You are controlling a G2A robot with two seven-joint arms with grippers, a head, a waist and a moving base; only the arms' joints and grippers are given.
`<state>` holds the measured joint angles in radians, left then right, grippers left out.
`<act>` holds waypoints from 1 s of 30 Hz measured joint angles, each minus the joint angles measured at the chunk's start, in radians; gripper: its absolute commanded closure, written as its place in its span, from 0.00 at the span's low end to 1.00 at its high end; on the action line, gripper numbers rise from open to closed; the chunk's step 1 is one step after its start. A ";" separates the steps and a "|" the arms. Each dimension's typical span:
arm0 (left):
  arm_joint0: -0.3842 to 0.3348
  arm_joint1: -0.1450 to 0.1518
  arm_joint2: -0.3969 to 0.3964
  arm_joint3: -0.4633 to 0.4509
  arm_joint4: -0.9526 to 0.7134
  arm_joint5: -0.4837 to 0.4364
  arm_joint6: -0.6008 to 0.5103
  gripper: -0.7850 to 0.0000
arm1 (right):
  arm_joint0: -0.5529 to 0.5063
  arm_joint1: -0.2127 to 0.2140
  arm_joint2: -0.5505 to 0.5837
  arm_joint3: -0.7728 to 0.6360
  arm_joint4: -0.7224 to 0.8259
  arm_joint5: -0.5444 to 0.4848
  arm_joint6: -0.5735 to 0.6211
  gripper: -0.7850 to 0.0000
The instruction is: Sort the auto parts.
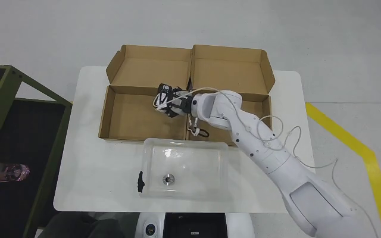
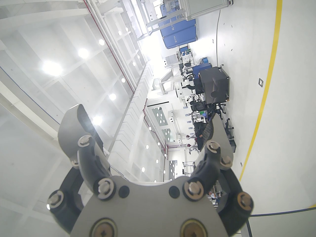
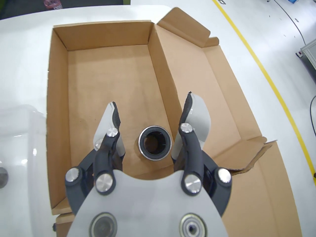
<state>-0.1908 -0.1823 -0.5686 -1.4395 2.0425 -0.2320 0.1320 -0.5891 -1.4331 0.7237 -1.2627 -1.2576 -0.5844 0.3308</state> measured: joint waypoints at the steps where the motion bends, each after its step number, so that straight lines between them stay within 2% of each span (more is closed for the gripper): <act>1: 0.000 0.000 0.000 0.000 0.000 0.000 0.000 0.00 | -0.014 0.005 0.010 -0.023 0.000 -0.007 0.005 0.32; 5: 0.000 0.000 0.000 0.000 0.000 0.000 0.000 0.00 | -0.087 0.030 0.055 -0.152 -0.009 -0.045 0.039 0.32; 9: 0.000 0.000 0.000 0.000 0.000 0.000 0.000 0.00 | -0.164 0.052 0.097 -0.277 -0.015 -0.080 0.077 0.25; 14: 0.000 0.000 0.000 0.000 0.000 0.000 0.000 0.00 | -0.239 0.076 0.140 -0.393 -0.012 -0.148 0.112 0.23; 20: 0.000 0.000 0.000 0.000 0.000 0.000 0.000 0.00 | -0.303 0.093 0.158 -0.470 -0.004 -0.209 0.142 0.22; 30: 0.000 0.000 0.000 0.000 0.000 0.000 0.000 0.00 | -0.401 0.111 0.135 -0.557 -0.023 -0.239 0.172 0.17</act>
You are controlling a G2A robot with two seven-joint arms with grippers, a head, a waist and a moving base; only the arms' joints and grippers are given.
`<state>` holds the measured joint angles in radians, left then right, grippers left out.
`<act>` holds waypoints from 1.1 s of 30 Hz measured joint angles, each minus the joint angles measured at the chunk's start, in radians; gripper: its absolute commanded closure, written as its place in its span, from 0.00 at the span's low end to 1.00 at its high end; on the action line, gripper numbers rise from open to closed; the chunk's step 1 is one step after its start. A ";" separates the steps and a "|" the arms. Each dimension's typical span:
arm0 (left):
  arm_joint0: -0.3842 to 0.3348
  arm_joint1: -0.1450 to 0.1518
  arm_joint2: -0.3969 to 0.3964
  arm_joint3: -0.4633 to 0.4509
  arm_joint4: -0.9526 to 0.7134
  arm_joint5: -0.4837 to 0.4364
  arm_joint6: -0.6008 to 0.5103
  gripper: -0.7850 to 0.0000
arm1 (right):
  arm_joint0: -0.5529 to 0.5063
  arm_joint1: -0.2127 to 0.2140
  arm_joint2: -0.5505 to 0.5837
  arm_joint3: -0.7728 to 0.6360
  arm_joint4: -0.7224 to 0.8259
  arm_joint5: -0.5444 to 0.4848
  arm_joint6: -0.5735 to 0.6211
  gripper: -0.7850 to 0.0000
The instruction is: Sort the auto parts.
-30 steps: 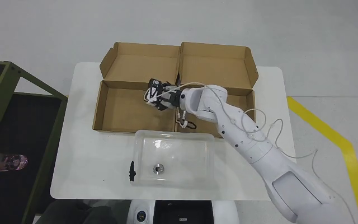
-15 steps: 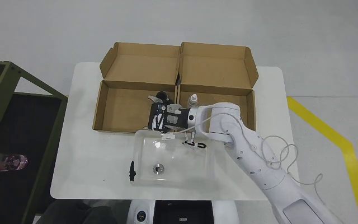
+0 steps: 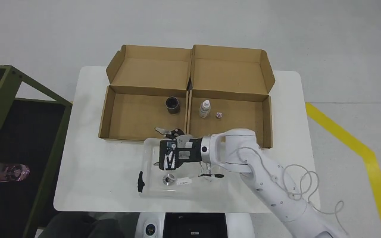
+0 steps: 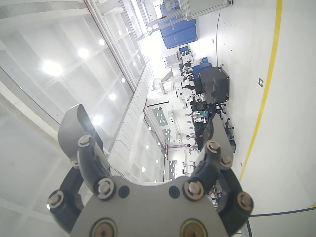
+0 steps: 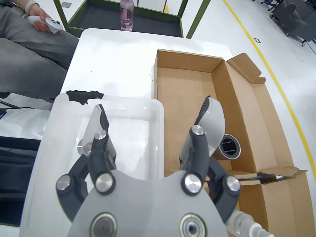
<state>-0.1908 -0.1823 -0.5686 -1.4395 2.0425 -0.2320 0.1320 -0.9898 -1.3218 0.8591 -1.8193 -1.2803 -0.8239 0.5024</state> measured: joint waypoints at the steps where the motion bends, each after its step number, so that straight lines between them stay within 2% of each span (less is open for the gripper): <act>1: 0.000 0.000 0.000 0.000 0.000 0.000 0.000 0.00 | -0.006 0.001 -0.004 -0.007 -0.005 -0.003 0.002 0.18; 11: 0.000 0.000 0.000 0.000 0.000 0.000 0.000 0.00 | -0.046 0.013 -0.046 -0.035 -0.070 -0.045 0.001 0.20; 20: 0.000 0.000 0.000 0.000 0.000 0.000 0.000 0.00 | -0.082 0.027 -0.047 0.000 -0.112 -0.060 -0.021 0.27; 33: 0.000 0.000 0.000 0.000 0.000 0.000 0.000 0.00 | -0.096 0.036 -0.073 0.051 -0.189 -0.053 -0.063 0.27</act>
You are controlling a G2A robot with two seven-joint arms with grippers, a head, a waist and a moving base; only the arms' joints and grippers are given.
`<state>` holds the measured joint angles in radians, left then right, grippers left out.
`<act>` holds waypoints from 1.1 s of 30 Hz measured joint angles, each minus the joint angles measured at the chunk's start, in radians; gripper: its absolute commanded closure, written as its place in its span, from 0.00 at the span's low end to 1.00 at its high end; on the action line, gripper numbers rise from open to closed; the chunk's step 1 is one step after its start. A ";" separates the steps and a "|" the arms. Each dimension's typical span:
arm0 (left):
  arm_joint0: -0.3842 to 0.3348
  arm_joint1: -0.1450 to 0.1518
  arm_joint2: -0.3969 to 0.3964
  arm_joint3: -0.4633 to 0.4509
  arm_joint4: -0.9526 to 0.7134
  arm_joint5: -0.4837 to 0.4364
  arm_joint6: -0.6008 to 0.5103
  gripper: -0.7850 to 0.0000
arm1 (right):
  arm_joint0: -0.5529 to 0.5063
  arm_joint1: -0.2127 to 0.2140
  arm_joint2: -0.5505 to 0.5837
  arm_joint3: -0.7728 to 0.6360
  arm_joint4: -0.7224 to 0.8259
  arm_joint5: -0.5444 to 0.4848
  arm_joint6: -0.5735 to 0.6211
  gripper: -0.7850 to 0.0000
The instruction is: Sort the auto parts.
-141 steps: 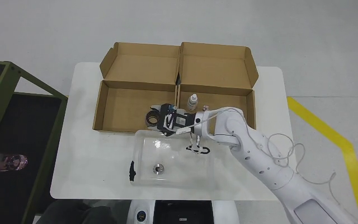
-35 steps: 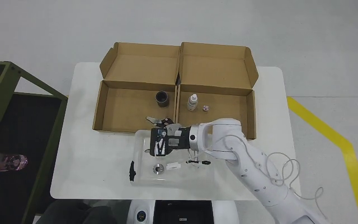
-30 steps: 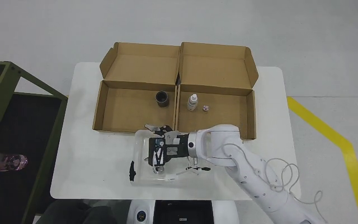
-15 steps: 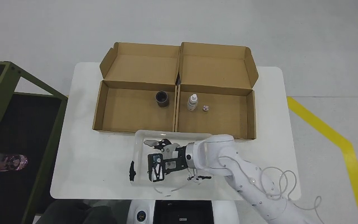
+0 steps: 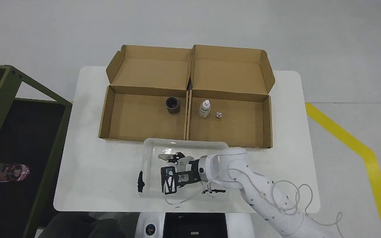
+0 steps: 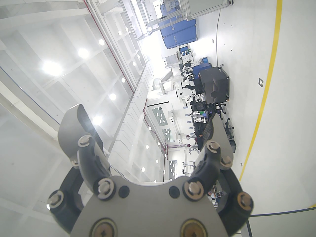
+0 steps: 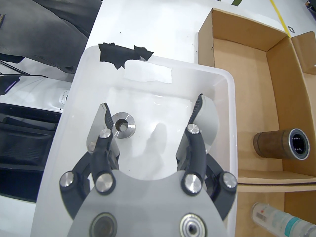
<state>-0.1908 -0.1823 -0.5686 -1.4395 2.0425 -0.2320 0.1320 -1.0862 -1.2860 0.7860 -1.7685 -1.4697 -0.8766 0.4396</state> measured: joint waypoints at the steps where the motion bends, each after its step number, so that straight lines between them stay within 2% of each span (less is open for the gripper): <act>1: 0.000 0.000 0.000 0.000 0.000 0.000 0.000 0.00 | 0.000 0.000 -0.003 0.003 -0.004 0.000 -0.001 0.27; 10: 0.000 0.000 0.000 0.000 0.000 0.000 0.000 0.00 | -0.004 0.001 -0.035 0.027 -0.026 -0.001 -0.007 0.26; 22: 0.000 0.000 0.000 0.000 0.000 0.000 0.000 0.00 | 0.004 -0.002 -0.079 0.084 -0.050 0.000 -0.010 0.33; 33: 0.000 0.000 0.000 0.000 0.000 0.000 0.000 0.00 | 0.034 -0.013 -0.113 0.142 -0.060 0.025 -0.016 0.54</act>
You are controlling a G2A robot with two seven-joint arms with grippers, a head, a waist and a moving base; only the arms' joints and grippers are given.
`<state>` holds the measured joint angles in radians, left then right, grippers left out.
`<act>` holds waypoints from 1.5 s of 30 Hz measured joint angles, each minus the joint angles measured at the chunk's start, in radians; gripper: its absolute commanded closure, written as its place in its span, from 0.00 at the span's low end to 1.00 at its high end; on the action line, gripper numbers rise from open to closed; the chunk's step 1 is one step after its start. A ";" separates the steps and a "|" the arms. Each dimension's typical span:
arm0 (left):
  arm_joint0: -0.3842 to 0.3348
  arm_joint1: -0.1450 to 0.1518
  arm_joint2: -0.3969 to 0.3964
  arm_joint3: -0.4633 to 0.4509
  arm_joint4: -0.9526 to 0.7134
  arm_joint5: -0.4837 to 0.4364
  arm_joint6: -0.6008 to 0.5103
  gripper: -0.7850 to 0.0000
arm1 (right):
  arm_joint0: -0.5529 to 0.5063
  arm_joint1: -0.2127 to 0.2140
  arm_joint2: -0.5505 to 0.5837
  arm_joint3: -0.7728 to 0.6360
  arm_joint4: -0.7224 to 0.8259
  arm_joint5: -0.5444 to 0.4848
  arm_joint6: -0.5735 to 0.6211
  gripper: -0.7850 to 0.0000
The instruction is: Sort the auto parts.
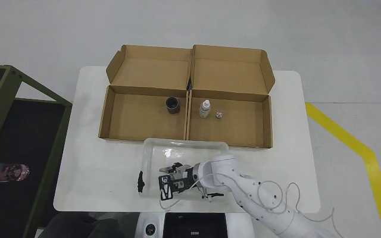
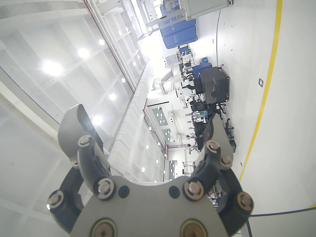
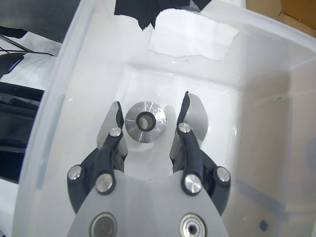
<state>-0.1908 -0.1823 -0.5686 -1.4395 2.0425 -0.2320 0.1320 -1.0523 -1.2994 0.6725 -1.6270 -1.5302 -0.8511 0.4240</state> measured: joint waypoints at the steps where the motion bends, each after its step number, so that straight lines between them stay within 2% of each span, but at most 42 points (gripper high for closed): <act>1: 0.000 0.000 0.000 0.000 0.000 0.000 0.000 0.00 | 0.002 -0.001 -0.002 0.004 0.000 0.001 0.000 0.55; 4: 0.000 0.000 0.000 0.000 0.000 0.000 0.000 0.00 | 0.009 -0.003 -0.009 0.012 0.001 0.001 0.000 0.67; 7: 0.000 0.000 0.000 0.000 0.000 0.000 0.000 0.00 | 0.014 -0.005 -0.012 0.016 0.005 0.003 0.000 0.98; 8: 0.000 0.000 0.000 0.000 0.000 0.000 0.000 0.00 | 0.016 -0.006 -0.012 0.016 0.008 0.004 0.000 1.00; 22: 0.000 0.000 0.000 0.000 0.000 0.000 0.000 0.00 | 0.032 -0.005 0.018 -0.046 0.078 0.006 -0.018 1.00; 35: 0.000 0.000 0.000 0.000 0.000 0.000 0.000 0.00 | 0.035 0.007 0.092 -0.148 0.159 0.013 -0.031 1.00; 45: 0.000 0.000 0.000 0.000 0.000 0.000 0.000 0.00 | 0.051 0.015 0.153 -0.172 0.213 0.025 -0.051 1.00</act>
<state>-0.1908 -0.1823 -0.5686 -1.4395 2.0425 -0.2320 0.1320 -1.0014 -1.2847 0.8260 -1.7994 -1.3170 -0.8258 0.3725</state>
